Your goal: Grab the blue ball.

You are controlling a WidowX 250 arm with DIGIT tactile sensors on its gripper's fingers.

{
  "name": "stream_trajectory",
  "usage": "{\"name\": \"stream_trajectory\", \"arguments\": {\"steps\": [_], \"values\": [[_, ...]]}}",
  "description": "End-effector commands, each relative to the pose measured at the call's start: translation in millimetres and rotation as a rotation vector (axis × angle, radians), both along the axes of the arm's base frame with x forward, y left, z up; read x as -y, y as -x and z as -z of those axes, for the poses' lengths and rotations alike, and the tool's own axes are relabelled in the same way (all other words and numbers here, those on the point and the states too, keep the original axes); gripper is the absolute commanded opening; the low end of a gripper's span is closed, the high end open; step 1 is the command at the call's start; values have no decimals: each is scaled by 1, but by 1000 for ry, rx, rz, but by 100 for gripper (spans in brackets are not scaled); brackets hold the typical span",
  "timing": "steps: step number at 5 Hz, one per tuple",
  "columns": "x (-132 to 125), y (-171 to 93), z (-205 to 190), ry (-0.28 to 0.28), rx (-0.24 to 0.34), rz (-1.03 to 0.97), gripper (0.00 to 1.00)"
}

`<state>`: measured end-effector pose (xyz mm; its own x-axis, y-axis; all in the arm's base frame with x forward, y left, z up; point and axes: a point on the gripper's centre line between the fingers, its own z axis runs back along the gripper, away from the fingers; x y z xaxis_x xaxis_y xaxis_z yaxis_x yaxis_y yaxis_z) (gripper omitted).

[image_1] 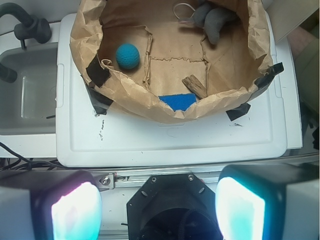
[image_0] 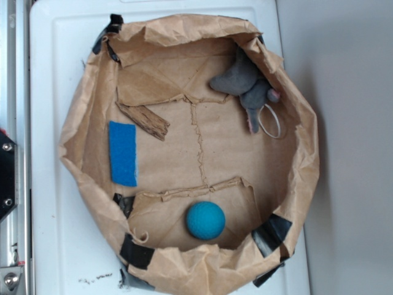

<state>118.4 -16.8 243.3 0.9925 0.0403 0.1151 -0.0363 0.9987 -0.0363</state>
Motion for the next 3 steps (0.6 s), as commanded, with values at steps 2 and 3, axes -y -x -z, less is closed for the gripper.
{"name": "stream_trajectory", "arguments": {"steps": [2, 3], "values": [[7, -29, 3, -24, 36, -28, 100], [5, -61, 22, -61, 45, -12, 100]]}}
